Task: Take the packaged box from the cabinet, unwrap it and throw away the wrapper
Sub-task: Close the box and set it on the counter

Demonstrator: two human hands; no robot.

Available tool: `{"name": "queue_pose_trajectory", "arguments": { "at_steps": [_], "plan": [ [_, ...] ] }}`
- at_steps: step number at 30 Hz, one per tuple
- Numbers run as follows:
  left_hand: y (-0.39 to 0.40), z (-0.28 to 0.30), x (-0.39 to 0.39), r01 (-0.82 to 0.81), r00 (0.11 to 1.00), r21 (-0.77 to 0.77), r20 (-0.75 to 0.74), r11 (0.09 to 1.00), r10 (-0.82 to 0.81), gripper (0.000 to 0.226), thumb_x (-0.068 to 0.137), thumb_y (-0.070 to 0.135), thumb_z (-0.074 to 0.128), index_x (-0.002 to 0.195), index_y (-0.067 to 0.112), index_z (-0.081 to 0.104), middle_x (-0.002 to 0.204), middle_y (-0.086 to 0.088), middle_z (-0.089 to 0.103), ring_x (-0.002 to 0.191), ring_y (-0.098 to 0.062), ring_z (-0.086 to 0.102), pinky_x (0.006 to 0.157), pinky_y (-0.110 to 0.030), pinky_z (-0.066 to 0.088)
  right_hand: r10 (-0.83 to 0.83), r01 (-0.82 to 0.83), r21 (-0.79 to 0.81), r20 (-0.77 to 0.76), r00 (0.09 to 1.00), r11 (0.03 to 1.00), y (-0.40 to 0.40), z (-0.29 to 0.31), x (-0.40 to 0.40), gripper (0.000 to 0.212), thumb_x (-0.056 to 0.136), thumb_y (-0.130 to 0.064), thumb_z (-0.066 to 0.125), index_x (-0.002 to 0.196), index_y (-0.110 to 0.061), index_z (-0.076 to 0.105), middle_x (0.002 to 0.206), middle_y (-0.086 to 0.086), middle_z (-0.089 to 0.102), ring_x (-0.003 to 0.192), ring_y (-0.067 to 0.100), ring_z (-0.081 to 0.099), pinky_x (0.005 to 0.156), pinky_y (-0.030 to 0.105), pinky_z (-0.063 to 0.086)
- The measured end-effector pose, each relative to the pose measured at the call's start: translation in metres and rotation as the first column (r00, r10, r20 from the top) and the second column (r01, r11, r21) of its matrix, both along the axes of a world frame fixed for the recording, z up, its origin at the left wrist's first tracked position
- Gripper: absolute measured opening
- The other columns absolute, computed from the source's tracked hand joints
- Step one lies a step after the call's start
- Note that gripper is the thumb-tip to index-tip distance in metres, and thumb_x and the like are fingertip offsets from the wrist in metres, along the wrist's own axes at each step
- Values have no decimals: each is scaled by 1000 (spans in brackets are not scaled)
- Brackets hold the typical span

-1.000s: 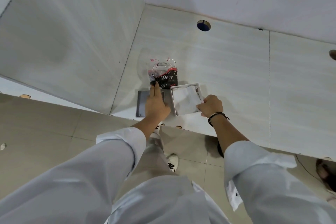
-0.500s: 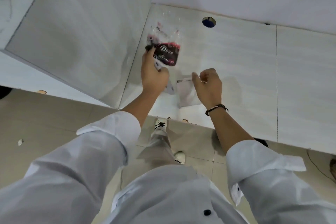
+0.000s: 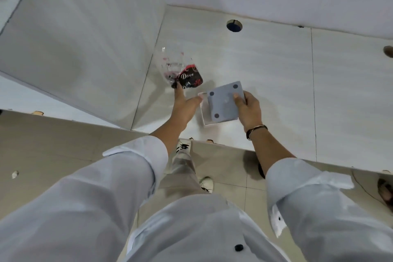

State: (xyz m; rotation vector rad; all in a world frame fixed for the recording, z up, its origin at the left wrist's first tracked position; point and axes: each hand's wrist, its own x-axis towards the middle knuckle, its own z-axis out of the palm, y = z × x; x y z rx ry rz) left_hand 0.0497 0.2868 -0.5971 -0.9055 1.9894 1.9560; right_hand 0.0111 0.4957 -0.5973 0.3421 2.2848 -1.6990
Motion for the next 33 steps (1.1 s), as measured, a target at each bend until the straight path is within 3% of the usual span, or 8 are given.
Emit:
{"name": "queue_pose_trajectory", "arguments": {
  "at_steps": [3, 7, 13, 17, 20, 24, 28, 33],
  "plan": [
    [7, -33, 6, -3, 1000, 75, 8, 997, 3, 125, 69, 58, 79, 165, 39, 2, 172, 7, 25, 149, -25, 44, 116, -54, 46, 95, -76, 256, -63, 994, 964, -3, -26, 14, 37, 101, -39, 52, 109, -7, 68, 100, 14, 65, 90, 27, 57, 77, 37, 51],
    [22, -26, 11, -2, 1000, 55, -31, 998, 4, 99, 90, 32, 74, 166, 29, 11, 145, 17, 46, 135, -27, 59, 108, -54, 53, 103, -58, 455, -75, 992, 889, -12, -48, 21, 48, 99, -47, 52, 122, -8, 68, 121, 18, 48, 112, 37, 50, 102, 40, 46],
    [16, -42, 1, 5, 1000, 31, -21, 1000, -5, 93, 81, 31, 76, 159, 35, 26, 134, 11, 59, 129, -30, 63, 104, -59, 55, 269, -244, 607, 51, 962, 756, -20, -27, 3, 48, 105, -46, 42, 129, -8, 58, 126, 18, 53, 109, 43, 59, 92, 48, 54],
    [16, -52, -11, -9, 1000, -33, 3, 999, 9, 111, 72, 32, 80, 164, 36, 19, 154, 0, 53, 138, -27, 55, 110, -57, 50, 212, -325, 464, 280, 936, 824, -24, -11, -21, 40, 101, -36, 50, 125, -6, 61, 124, 18, 64, 108, 40, 63, 83, 40, 52],
    [18, -10, -30, -80, 995, -5, -62, 997, 79, 99, 84, 5, 74, 165, 27, 22, 153, -7, 55, 134, -25, 57, 114, -52, 48, 4, -42, 107, 330, 944, 993, -30, 16, -41, 14, 92, -18, 57, 94, -7, 64, 99, 13, 64, 91, 33, 57, 67, 32, 43],
    [5, 45, -61, -242, 957, 289, -88, 926, 277, 97, 88, 37, 79, 165, 31, 20, 148, 6, 58, 122, -17, 68, 108, -58, 42, -242, 466, -449, 470, 849, 763, -19, 43, -58, 36, 79, -52, 70, 81, -16, 62, 91, 2, 64, 92, 27, 62, 90, 43, 50],
    [21, 49, -50, -217, 975, 221, 14, 951, 220, 98, 85, 47, 81, 164, 39, 23, 127, -3, 70, 87, -21, 74, 61, -35, 60, -305, 485, -381, 443, 843, 787, -35, 30, -48, 54, 77, -52, 82, 110, -11, 66, 101, 10, 71, 87, 34, 72, 79, 48, 60],
    [34, 9, -40, -307, 951, 327, 61, 894, 304, 115, 69, 33, 88, 164, 33, 23, 148, -7, 59, 115, -28, 70, 100, -54, 58, -347, 499, -352, 413, 842, 792, -41, 27, -47, 24, 83, -24, 77, 92, -9, 61, 86, 10, 59, 75, 31, 61, 58, 32, 50]
  ]
}}
